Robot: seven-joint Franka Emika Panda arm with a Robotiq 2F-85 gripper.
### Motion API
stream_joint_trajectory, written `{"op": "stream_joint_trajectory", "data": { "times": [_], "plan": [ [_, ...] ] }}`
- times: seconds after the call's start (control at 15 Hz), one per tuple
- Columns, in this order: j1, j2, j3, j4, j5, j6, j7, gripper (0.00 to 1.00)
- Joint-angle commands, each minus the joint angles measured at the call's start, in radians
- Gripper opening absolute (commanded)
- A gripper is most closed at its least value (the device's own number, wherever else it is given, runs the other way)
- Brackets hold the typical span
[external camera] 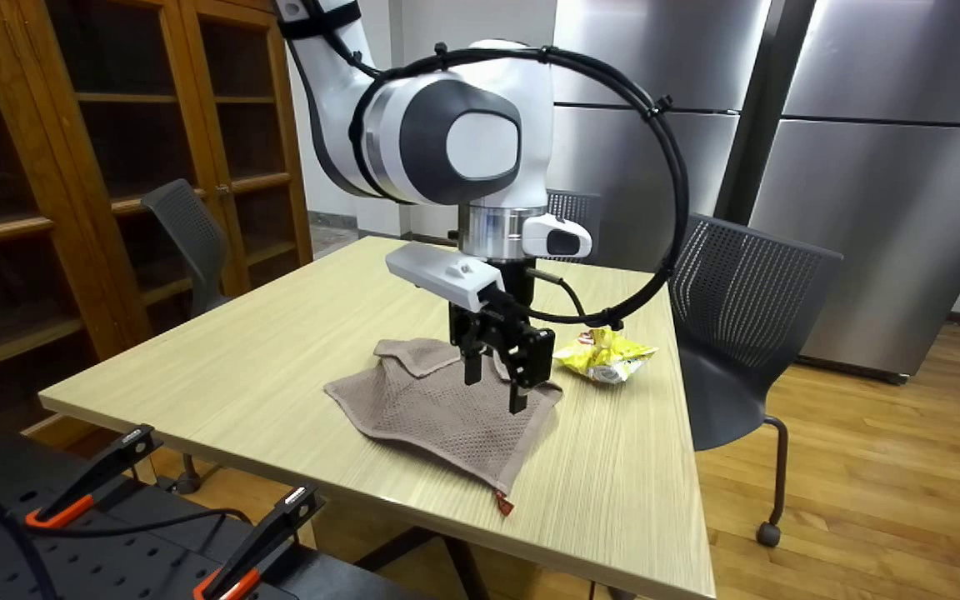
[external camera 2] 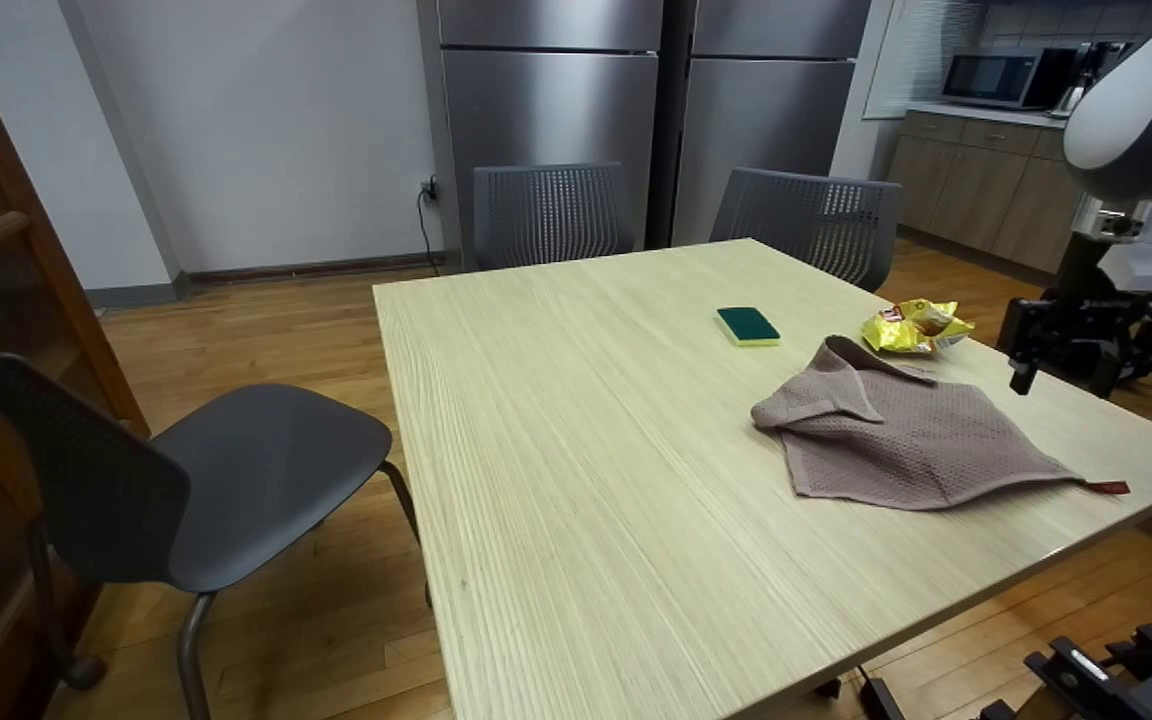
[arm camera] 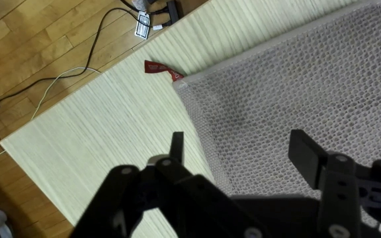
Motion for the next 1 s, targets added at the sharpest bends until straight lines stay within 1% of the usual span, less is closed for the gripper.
{"op": "stream_joint_trajectory", "data": {
  "times": [0.0, 0.47, 0.93],
  "plan": [
    [0.001, -0.012, 0.009, 0.012, -0.006, -0.005, 0.014, 1.0],
    [-0.024, 0.001, 0.094, 0.077, 0.1, -0.025, -0.032, 1.0],
    [-0.001, 0.04, 0.161, 0.146, 0.196, -0.047, 0.009, 1.0]
  ]
}}
